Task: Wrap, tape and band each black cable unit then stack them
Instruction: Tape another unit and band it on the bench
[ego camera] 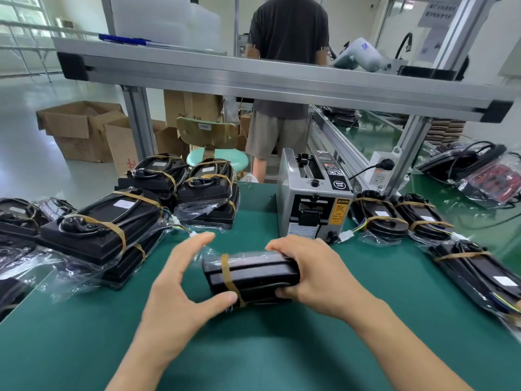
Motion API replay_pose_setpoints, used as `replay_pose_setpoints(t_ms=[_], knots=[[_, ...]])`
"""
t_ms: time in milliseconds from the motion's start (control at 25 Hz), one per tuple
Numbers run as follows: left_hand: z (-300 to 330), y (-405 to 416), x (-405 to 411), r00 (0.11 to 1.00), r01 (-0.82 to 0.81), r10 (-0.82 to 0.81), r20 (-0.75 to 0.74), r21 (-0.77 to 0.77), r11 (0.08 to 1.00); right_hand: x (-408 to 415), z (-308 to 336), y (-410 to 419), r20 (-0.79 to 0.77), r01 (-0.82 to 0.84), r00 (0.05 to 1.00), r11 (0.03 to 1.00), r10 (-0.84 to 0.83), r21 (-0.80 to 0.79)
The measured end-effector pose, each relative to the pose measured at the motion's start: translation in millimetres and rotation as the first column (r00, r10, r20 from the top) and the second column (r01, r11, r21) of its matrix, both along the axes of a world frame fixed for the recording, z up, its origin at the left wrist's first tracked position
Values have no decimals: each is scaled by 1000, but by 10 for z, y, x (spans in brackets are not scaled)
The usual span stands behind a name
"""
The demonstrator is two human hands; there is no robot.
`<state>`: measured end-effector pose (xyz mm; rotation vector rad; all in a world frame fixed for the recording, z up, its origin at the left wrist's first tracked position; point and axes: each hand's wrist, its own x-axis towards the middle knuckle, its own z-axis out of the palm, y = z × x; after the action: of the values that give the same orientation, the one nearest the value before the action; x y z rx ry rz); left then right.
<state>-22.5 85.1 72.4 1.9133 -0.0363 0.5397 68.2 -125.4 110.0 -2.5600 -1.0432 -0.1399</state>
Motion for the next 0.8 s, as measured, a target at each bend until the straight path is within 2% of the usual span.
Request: replay_pose_setpoints(t_ms=[120,200,280,400,520,600,800], knots=[[-14,-9,21,997,46,-49,-61,-55,997,63,17,84,-129,-63,989,997,67,36],[-12,4,40,995,54,-63,-73,-116,992,95,39,52,-284,-69,955,996,84,60],[-14,-5,47,995,63,-75,-71,-154,986,119,73,39,-393,-80,906,976,157,203],[-9,5,33,989,114,-135,-52,-300,947,154,97,129,-334,-85,919,932,210,352],[-16,87,20,982,165,-190,-22,-406,899,172,36,184,-361,-37,906,892,220,450],[-36,141,28,979,180,-204,-13,-420,890,179,-12,168,-389,-13,891,867,237,498],[-65,270,3,967,237,-256,8,-413,880,167,-62,202,-313,-83,912,868,265,490]])
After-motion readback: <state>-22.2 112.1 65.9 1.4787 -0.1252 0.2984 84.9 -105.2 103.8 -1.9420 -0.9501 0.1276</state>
